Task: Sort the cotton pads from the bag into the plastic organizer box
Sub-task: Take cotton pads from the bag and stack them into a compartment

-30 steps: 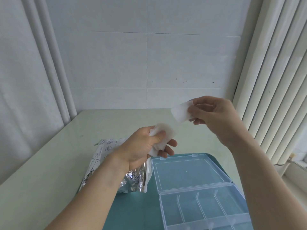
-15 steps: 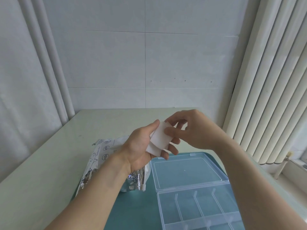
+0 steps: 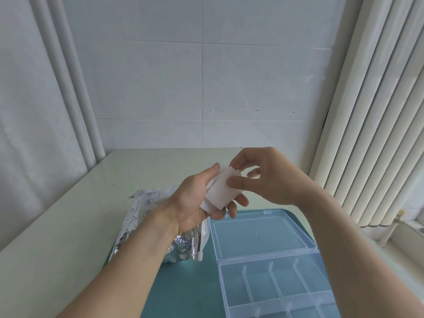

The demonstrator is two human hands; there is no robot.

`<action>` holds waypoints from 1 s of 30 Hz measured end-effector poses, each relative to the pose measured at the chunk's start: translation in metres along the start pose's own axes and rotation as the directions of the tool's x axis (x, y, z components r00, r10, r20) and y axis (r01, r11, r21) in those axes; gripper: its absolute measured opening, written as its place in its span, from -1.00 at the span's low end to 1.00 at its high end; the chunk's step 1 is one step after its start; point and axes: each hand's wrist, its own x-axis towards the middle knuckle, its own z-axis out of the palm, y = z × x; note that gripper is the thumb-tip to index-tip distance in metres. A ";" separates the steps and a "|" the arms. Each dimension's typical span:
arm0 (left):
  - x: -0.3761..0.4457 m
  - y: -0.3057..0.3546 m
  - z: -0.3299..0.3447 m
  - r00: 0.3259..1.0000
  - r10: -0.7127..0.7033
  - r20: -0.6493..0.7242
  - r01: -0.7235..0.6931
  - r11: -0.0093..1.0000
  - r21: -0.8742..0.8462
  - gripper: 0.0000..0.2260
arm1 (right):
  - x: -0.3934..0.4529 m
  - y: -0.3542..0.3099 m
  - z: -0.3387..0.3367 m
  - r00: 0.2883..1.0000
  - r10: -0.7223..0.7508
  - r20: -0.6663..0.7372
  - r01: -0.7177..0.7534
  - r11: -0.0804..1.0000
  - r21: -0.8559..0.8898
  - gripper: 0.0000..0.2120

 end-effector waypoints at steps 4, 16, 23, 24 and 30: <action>0.002 0.001 -0.003 0.995 -0.020 -0.100 0.013 0.997 -0.071 -0.60 | -0.003 -0.005 -0.007 0.996 -0.069 -0.055 0.074 0.991 0.110 -0.85; 0.004 -0.001 0.004 0.989 -0.148 0.003 0.132 0.874 -0.468 -0.50 | 0.001 -0.014 0.019 0.999 -0.019 -0.036 0.017 0.998 -0.054 -0.64; 0.004 0.003 0.004 0.995 -0.088 -0.040 0.057 0.871 -0.488 -0.45 | -0.003 -0.017 0.024 0.993 -0.009 0.120 0.025 0.991 -0.130 -0.10; 0.003 0.004 0.004 0.996 -0.085 -0.019 0.065 0.874 -0.481 -0.48 | -0.003 -0.018 0.024 0.995 -0.006 0.098 0.018 0.993 -0.121 -0.10; -0.001 0.004 0.003 0.999 -0.041 -0.007 0.036 0.934 -0.355 -0.85 | -0.004 -0.018 0.017 0.995 -0.020 0.099 0.036 0.986 -0.165 -0.11</action>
